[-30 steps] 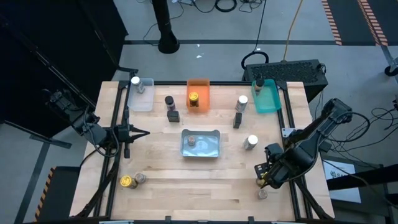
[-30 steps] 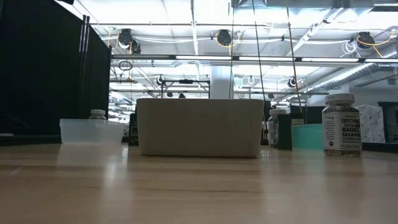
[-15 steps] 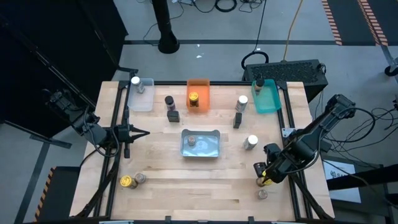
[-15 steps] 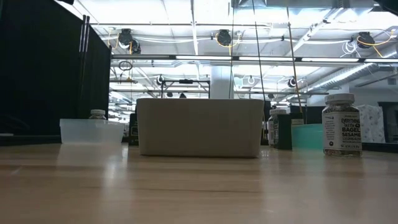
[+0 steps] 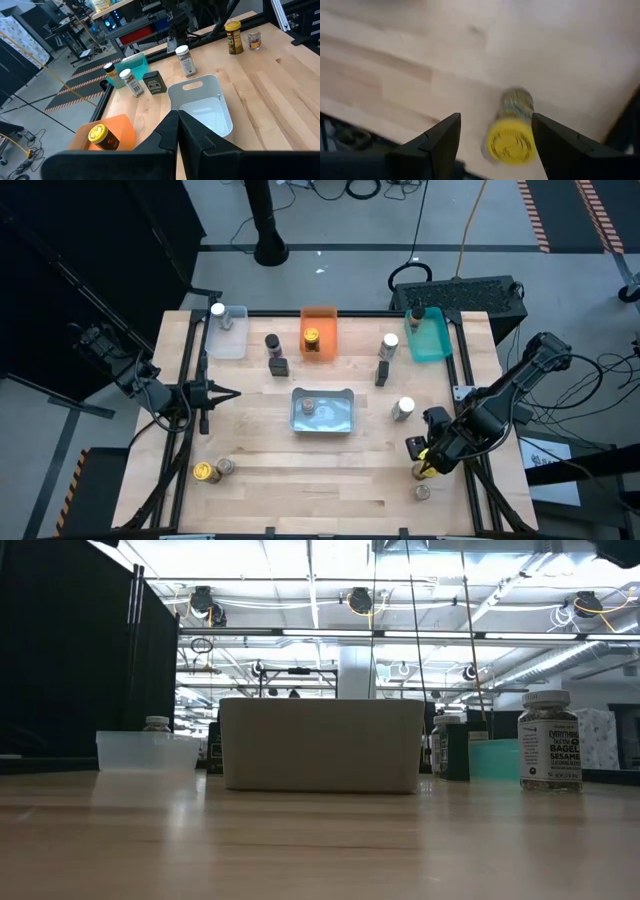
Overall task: Sort spices by type
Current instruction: Put the right yellow seasoning bottle into the orange bin
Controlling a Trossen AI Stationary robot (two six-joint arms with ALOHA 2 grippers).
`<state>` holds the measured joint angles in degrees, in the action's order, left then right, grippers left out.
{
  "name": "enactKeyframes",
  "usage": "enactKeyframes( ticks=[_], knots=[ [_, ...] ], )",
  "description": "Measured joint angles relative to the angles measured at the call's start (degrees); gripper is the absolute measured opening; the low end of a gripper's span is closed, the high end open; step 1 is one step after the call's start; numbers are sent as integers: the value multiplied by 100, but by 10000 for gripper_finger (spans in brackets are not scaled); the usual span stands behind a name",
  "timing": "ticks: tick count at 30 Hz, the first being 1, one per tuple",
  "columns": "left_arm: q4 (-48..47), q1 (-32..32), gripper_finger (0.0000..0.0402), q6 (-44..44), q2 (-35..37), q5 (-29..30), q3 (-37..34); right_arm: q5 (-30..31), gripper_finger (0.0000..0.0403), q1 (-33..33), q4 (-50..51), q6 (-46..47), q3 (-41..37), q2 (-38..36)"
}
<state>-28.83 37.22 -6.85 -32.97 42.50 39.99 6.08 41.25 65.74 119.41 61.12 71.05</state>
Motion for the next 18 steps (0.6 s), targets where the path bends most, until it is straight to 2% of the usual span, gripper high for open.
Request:
enactKeyframes(
  ticks=[4, 11, 14, 18],
  knots=[
    [4, 0, 15, -2, 0, 0, 0, 406, 226, -213, 45, -88, 0, 0],
    [4, 2, 15, -4, -2, 2, 0, 262, 226, -531, -98, -647, 0, 0],
    [4, 1, 15, -3, 0, 2, 0, 239, 226, -597, -531, -1027, 0, 0],
    [4, -1, 15, -2, 0, 2, 0, 128, 226, -642, -1588, -1617, 2, 10]
  ],
)
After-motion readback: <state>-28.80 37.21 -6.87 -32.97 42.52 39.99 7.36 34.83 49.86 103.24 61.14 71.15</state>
